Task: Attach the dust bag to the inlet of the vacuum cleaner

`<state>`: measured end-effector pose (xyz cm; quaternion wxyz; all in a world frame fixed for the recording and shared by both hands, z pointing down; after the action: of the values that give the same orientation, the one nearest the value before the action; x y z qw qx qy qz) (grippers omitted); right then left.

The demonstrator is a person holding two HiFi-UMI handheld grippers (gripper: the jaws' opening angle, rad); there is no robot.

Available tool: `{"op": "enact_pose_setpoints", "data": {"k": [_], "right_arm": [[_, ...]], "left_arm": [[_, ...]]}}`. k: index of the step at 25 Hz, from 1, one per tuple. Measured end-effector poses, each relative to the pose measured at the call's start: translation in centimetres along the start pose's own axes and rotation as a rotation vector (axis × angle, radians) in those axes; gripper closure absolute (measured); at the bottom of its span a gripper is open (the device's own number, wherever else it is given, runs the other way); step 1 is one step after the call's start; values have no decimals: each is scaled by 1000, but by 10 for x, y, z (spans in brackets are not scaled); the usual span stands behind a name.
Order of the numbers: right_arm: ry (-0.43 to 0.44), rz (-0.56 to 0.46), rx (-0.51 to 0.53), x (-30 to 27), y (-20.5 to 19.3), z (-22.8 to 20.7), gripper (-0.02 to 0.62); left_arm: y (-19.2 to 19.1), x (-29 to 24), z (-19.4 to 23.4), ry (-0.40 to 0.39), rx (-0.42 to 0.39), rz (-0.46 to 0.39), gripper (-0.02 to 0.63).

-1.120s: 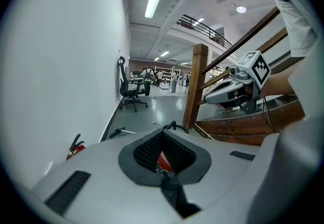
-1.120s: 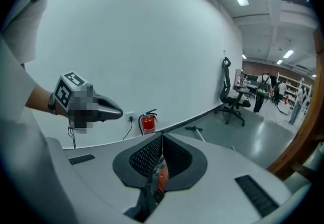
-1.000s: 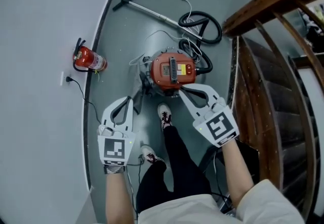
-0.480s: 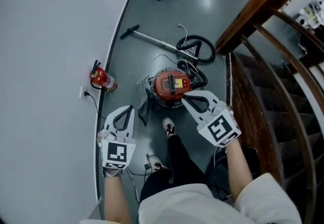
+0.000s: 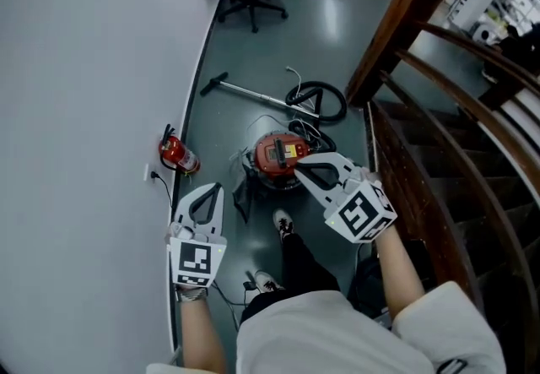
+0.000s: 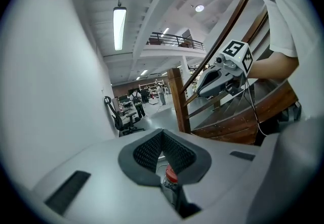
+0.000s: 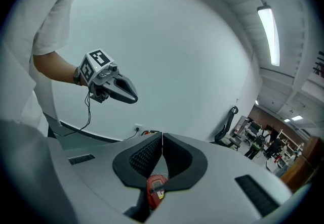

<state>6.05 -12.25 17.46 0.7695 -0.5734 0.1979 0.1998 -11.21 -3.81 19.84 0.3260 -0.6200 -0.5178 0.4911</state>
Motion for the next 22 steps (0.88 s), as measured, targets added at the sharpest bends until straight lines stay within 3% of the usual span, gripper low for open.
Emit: {"op": "enact_pose_setpoints", "data": {"k": [6,22], "right_arm": [[-24,-5,72,30,33,23,566],[-157,-85,92,110,80,64,566]], "left_arm": [[39,35,-5,13,-96,-51,604],[100,121,-11,46,-165,-172,604]]}}
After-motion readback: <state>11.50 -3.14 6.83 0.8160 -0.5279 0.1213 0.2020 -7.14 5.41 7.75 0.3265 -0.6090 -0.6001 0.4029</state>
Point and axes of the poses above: the fingertips, and each gripper's own axes: x backward along the fingers, z to its left, y out of its top, the point moved 4 cm from there along x, backward along the fingers, and after that the axes turned 13 degrees about y, right-handed, at the moved point
